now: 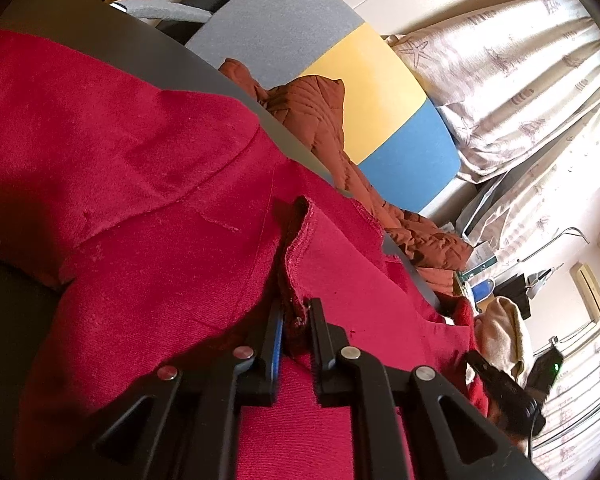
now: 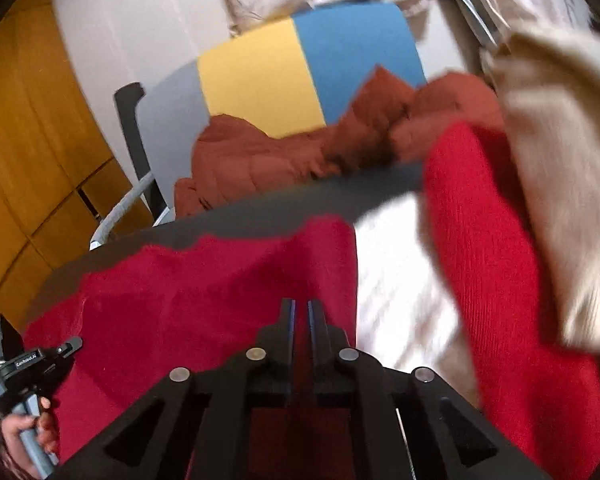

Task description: Fold clothes

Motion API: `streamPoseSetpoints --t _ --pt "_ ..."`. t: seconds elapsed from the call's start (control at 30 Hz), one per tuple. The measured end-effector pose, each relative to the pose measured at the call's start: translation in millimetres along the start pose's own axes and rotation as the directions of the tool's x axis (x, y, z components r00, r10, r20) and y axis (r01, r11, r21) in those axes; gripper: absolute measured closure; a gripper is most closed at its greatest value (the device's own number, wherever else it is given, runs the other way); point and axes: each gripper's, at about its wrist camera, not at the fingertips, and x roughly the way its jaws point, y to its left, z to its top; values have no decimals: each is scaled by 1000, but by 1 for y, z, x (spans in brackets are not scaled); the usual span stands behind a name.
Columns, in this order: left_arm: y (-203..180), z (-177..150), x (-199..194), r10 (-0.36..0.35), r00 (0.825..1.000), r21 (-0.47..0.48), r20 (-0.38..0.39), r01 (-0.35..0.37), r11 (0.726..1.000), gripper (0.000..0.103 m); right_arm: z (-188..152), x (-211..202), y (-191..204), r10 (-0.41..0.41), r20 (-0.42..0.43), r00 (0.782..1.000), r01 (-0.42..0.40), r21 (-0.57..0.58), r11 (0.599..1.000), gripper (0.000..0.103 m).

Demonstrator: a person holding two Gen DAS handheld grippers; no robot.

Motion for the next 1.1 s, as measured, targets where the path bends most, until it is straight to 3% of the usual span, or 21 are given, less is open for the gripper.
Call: streamPoseSetpoints --t 0.1,0.17,0.27,0.3,0.37,0.43,0.6,0.67,0.87,0.93,1.1 --pt "-1 -1 0 10 1000 9 2 -10 1000 92 17 29 -7 -66 -69 995 64 -36 997 96" --pt "-1 -2 0 16 1000 15 3 -16 1000 90 21 54 -22 -112 -118 987 112 -2 994 103" --pt "-1 -1 0 16 1000 16 3 -16 1000 90 29 58 -37 -85 -104 991 96 106 990 103" --pt "-1 -1 0 13 1000 14 3 -14 1000 91 30 53 -36 -90 -95 991 101 119 988 103" --pt "0 -1 1 13 1000 13 4 -13 1000 91 22 27 -34 -96 -52 994 102 136 985 89" --pt "0 -1 1 12 1000 14 4 -12 1000 91 9 -1 -31 -47 -4 999 47 143 989 80" --pt "1 0 0 8 1000 9 3 -8 1000 91 -39 -31 -9 37 -51 998 -35 50 998 80" --pt "1 1 0 7 1000 7 3 -7 1000 91 -57 -24 -5 -59 -104 993 56 -30 998 84" --pt "-2 3 0 16 1000 17 -4 -16 1000 90 -60 -24 -21 -115 -156 981 127 72 989 75" --pt "-1 7 -8 31 1000 17 5 -31 999 84 -59 -38 -6 -120 -113 986 130 86 988 69" --pt "15 26 -45 103 992 -3 68 -103 995 76 -53 -58 69 -32 -1 999 32 -77 997 66"
